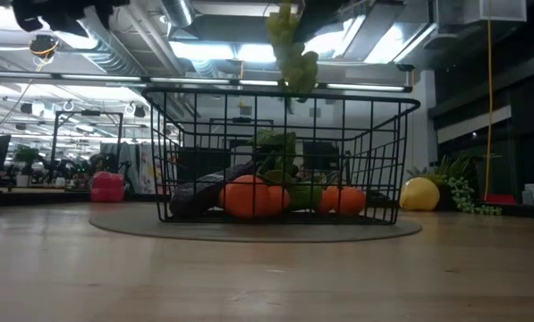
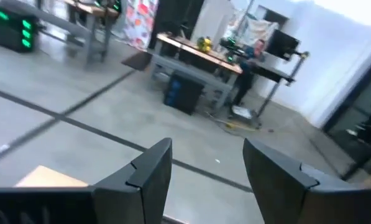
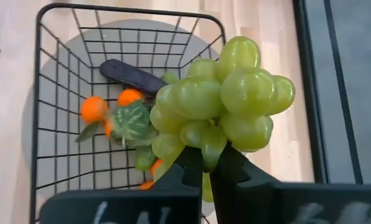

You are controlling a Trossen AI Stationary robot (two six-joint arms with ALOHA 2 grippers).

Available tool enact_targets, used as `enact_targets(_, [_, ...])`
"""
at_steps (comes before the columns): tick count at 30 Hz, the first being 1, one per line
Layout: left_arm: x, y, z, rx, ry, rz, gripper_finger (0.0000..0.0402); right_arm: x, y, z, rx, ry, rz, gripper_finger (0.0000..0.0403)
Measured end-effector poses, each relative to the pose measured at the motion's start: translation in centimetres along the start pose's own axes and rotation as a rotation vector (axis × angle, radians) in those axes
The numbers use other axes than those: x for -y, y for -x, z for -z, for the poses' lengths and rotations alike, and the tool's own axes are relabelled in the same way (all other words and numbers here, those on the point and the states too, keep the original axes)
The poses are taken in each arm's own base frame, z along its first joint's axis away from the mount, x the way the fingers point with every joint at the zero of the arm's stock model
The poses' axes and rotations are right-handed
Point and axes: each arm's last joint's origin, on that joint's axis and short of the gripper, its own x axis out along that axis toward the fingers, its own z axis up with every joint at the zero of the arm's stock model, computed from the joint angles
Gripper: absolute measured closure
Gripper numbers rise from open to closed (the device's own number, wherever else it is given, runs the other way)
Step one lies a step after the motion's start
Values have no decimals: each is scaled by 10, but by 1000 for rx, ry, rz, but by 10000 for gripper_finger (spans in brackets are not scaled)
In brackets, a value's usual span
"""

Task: Build produce basket
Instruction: Put the green grapes into the wire basket

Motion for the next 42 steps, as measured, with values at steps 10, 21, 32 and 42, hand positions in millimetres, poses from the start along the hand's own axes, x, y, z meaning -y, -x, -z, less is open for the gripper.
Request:
enact_targets(10, [25,-39,43,-184,-455,-174,209,24,-4,4,-22,16,35,397])
enact_targets(21, [22,-123,60,-591,-685,-125,209,32,-6,5,-24,-8,16,387])
enact_targets(32, [-4,-173,89,-802,-644,-251,213,33,-6,4,-12,47,24,386])
enact_targets(42, [-22,-205,129,-944,-616,-353,214,32,-6,6,-32,-30,16,362])
